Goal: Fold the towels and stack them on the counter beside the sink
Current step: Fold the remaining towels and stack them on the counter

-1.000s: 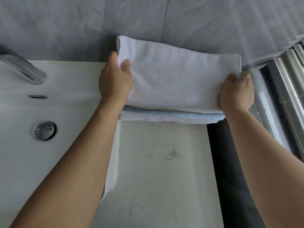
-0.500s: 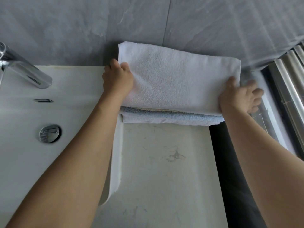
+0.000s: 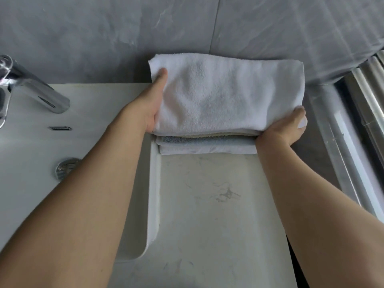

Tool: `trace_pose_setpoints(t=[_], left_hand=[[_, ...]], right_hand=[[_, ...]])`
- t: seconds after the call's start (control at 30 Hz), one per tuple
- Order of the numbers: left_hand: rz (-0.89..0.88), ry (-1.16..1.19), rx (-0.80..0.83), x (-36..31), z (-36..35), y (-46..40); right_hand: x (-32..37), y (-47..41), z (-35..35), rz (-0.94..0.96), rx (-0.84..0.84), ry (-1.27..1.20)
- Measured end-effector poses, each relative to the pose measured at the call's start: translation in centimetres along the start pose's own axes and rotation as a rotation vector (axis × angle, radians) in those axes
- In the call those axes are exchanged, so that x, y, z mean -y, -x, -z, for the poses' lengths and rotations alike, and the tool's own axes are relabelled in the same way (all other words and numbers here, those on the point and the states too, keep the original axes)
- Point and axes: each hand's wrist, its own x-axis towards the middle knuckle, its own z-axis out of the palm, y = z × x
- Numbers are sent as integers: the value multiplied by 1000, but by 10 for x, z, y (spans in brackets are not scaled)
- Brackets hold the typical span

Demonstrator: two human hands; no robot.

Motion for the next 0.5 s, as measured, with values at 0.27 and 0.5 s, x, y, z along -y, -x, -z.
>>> trace_pose_setpoints(t=[0.27, 0.5], left_hand=[[-16, 23, 29, -8, -5, -20], [-116, -41, -165, -2, -16, -24]], right_hand=[[-8, -12, 10, 35, 117, -26], [-13, -5, 2, 4, 18, 35]])
